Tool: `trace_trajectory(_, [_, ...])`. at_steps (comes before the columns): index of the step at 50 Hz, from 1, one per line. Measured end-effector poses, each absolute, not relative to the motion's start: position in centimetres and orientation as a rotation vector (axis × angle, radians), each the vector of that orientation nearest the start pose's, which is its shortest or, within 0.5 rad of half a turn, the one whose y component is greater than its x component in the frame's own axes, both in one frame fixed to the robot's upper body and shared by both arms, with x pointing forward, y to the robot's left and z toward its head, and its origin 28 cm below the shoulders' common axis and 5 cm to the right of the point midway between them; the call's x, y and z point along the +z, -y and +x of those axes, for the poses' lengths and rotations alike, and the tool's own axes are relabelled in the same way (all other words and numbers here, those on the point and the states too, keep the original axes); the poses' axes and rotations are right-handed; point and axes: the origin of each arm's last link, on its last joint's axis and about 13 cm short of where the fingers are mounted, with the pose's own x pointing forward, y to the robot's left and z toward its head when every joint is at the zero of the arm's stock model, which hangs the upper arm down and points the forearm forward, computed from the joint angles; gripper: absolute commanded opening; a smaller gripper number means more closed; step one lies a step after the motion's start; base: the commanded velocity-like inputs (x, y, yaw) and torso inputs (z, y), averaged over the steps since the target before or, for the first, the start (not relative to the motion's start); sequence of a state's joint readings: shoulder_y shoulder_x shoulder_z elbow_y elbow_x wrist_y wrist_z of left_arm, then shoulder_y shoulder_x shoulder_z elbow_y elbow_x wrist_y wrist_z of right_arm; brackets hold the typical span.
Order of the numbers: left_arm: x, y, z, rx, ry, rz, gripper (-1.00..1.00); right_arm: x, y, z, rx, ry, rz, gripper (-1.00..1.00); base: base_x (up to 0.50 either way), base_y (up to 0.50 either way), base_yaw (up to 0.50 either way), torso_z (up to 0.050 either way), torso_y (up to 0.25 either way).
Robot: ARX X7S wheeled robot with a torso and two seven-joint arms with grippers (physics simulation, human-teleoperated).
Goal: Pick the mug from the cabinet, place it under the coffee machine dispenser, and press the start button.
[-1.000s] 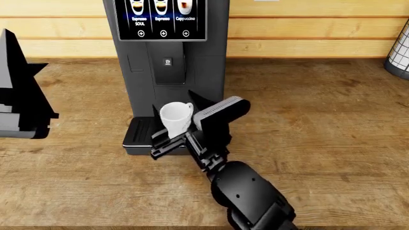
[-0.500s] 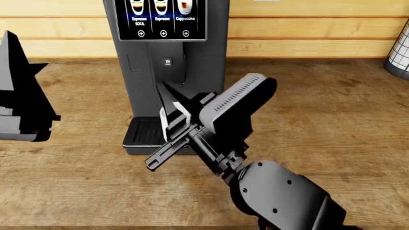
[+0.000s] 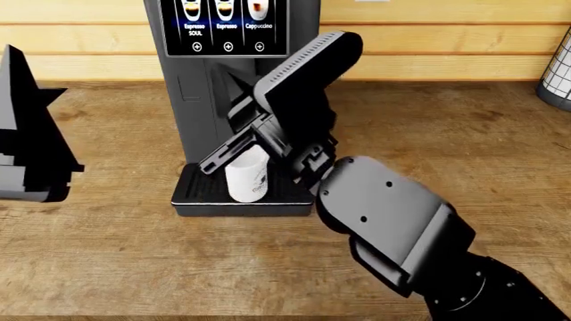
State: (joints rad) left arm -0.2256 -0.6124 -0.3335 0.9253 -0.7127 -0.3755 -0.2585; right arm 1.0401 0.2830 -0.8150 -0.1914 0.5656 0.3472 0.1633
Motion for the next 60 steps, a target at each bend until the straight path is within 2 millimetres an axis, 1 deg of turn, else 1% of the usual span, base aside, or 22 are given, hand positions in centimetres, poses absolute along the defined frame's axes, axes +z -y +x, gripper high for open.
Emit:
trace_trajectory(8, [24.9,-28.4,17.0,-0.037,0.776,0.051,1.0,24.1,0.7,31.5,0.676,0.452,-0.268,-1.0,0.0,0.0,0.0,0.0,0.0])
trace_trajectory(17, [24.9,-28.4,17.0,-0.036,0.777,0.052,1.0,23.4,0.7,32.0,0.67,0.418,-0.295,-1.0,0.0,0.0,0.0,0.0,0.0])
trace_trajectory(35, [24.8,-28.5,17.1,-0.033,0.779,0.055,1.0,22.5,0.6,32.3,0.66,0.389,-0.314,-1.0,0.0,0.0,0.0,0.0,0.0])
trace_trajectory(50, [24.8,-28.5,16.9,-0.033,0.781,0.057,1.0,22.2,0.8,32.2,0.646,0.384,-0.318,-1.0,0.0,0.0,0.0,0.0,0.0])
trace_trajectory(60, [24.8,-28.5,17.0,-0.034,0.782,0.057,1.0,22.1,0.9,32.4,0.623,0.386,-0.318,-1.0,0.0,0.0,0.0,0.0,0.0])
